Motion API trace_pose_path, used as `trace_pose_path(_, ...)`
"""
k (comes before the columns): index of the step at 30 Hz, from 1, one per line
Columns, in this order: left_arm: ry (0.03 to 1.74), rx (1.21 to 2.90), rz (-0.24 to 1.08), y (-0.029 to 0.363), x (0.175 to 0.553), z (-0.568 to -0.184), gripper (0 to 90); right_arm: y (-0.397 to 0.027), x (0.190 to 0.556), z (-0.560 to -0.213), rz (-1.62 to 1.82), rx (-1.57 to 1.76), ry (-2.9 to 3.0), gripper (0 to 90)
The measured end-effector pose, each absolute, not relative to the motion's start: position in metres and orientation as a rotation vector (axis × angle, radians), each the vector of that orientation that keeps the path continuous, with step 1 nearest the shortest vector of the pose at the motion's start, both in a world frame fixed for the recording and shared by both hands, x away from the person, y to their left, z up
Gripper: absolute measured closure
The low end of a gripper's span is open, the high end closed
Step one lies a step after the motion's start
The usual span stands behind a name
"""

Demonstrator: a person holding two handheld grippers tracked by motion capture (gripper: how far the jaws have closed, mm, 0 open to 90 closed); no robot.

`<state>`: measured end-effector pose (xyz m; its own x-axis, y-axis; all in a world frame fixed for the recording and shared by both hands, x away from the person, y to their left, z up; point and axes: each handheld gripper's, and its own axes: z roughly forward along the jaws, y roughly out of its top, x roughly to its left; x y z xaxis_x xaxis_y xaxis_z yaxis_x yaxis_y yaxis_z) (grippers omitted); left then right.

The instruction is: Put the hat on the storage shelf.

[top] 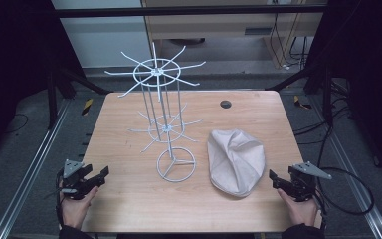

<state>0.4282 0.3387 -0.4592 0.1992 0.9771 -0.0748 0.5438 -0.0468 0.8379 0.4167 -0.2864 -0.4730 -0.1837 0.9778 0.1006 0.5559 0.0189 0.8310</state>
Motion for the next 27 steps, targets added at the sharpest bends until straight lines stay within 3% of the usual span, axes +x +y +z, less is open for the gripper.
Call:
trace_pose_path(6,1.443,1.714,0.710,0.335,0.426,-0.458,40.4,-0.281,0.411,-0.464,1.086,1.522,1.769,35.2)
trace_pose_path(11,1.458,1.710,0.705,0.337,0.426,-0.457,42.6,-0.278,0.405,-0.455,1.137,1.509,1.742,36.7)
trace_pose_path(27,1.458,1.749,0.717,0.334,0.428,-0.460,35.6,-0.251,0.399,-0.421,1.191,1.426,1.833,35.7)
